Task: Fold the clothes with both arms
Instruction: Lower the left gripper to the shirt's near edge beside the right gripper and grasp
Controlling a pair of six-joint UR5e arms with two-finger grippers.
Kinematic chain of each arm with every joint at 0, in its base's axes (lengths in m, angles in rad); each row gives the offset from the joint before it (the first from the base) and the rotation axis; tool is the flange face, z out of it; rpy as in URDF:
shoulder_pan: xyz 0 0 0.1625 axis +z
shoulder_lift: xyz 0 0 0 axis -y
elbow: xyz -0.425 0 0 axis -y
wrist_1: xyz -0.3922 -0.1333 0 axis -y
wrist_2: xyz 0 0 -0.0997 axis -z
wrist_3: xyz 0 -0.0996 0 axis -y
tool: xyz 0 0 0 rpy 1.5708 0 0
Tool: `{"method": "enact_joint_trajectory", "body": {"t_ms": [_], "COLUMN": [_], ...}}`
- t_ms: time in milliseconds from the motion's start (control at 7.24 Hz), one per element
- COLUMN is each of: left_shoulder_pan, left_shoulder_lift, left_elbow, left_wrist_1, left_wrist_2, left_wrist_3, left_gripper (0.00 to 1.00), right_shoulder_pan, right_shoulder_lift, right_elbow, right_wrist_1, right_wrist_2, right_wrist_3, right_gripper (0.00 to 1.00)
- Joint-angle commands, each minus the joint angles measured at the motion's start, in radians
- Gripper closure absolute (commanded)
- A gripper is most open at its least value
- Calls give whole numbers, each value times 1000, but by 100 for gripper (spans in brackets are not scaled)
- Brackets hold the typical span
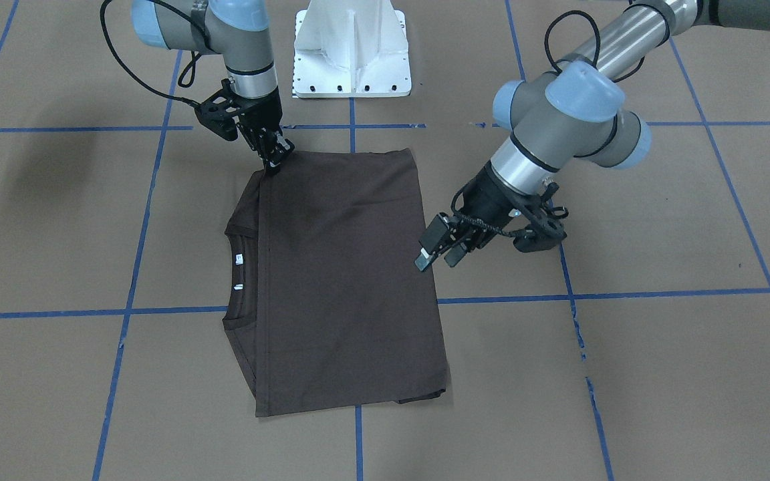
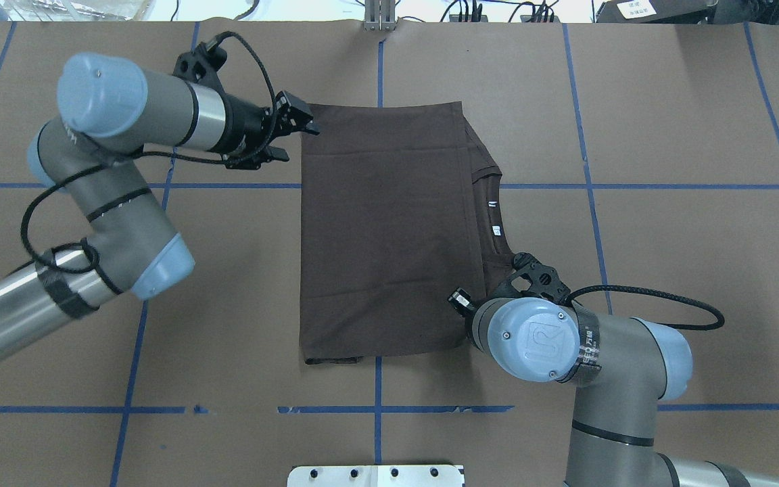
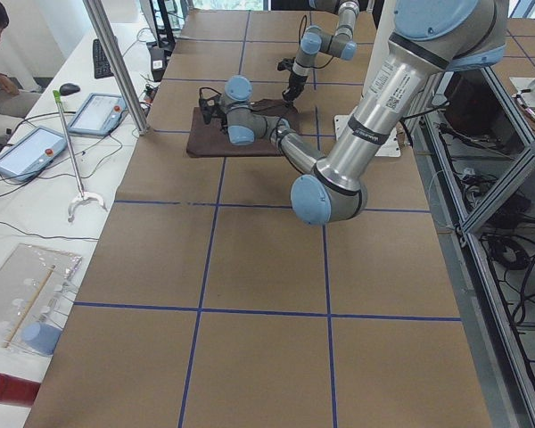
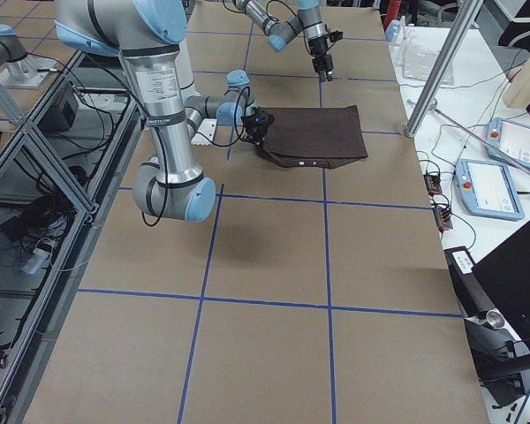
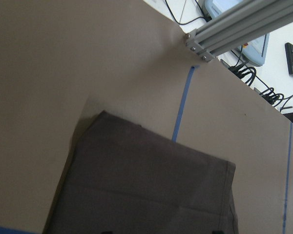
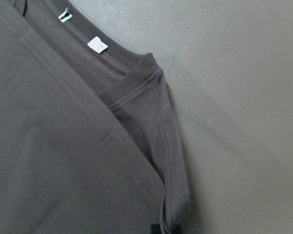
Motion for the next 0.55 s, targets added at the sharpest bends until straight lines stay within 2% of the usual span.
{"method": "enact_joint_trajectory", "body": {"t_ms": [0,138,414], "left_shoulder_pan": [284,365,427], "left_shoulder_lift": [139,136,139], "left_elbow": [-253,-258,-252], "left_wrist_1": [212,308,368], "left_wrist_2": [293,351,373], "left_wrist_3": [-132,-210,-269], "left_gripper": [24,23,23], "right_shoulder_pan": [-8,-11,-12], "right_shoulder_lift": [0,0,0], "right_elbow": [24,24,25], "right_wrist_1": [-29,-29,-29], "right_wrist_2": [1,1,-2], "right_wrist_3": [0,0,0], "right_gripper": [100,100,100]}}
